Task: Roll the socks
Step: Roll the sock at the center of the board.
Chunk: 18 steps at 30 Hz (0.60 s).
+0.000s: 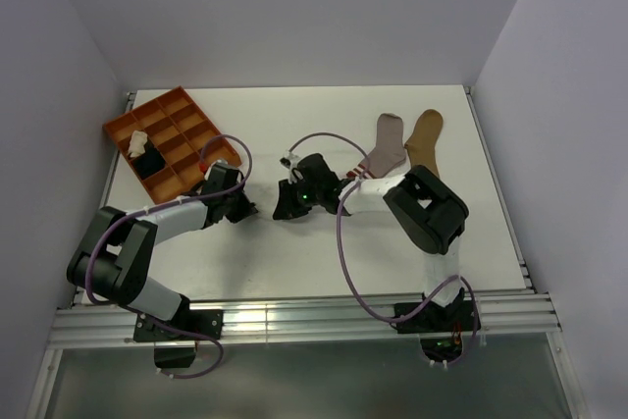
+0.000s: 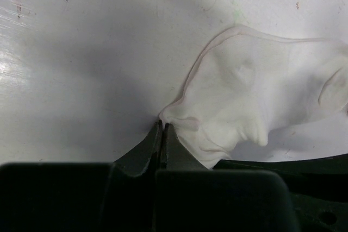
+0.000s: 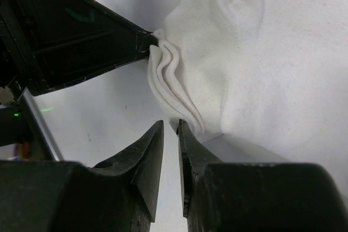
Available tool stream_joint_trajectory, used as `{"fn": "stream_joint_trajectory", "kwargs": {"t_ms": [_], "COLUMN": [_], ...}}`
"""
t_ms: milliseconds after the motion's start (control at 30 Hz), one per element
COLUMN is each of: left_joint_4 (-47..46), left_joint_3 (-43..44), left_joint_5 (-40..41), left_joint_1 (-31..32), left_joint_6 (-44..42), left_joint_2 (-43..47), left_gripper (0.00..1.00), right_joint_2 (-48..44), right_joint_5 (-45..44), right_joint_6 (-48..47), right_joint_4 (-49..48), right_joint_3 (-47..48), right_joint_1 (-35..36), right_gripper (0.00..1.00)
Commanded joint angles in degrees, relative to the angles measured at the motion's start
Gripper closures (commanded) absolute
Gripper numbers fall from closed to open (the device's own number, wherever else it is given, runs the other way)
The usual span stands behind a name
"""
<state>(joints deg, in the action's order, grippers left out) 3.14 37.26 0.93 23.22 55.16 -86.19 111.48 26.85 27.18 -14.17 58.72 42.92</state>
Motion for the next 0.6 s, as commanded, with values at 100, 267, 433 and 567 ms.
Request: {"fn": "stream_joint_trajectory", "kwargs": {"t_ms": [100,267,433,567], "left_joint_4": [5.0,5.1,5.3,5.6], "left_joint_3": [0.5,0.6,0.9,1.1], "left_joint_5": [2.2,2.4,2.2,2.3], "left_joint_1": [-0.1,-0.1,-0.1,-0.1], "left_joint_6": [-2.3,-2.6,-2.7,-2.9], "left_joint_2": [-2.0,-2.0,-2.1,-2.0], "left_gripper": [1.00,1.00,1.00,1.00], "right_joint_2": [-3.5,-6.2,-6.1,-5.0], "right_joint_5": [-11.5,-15.8,-19.3,-21.0], "right_joint_6": [-10.0,-14.3,-18.5,-20.0], "right_joint_4": [6.4,6.3,8.6,9.8], "right_joint_3": [2.0,1.7,3.9,4.8], "right_joint_1": [4.0,6.7,9.2,10.2], "right_gripper": [0.73,0.72,0.70,0.70]}}
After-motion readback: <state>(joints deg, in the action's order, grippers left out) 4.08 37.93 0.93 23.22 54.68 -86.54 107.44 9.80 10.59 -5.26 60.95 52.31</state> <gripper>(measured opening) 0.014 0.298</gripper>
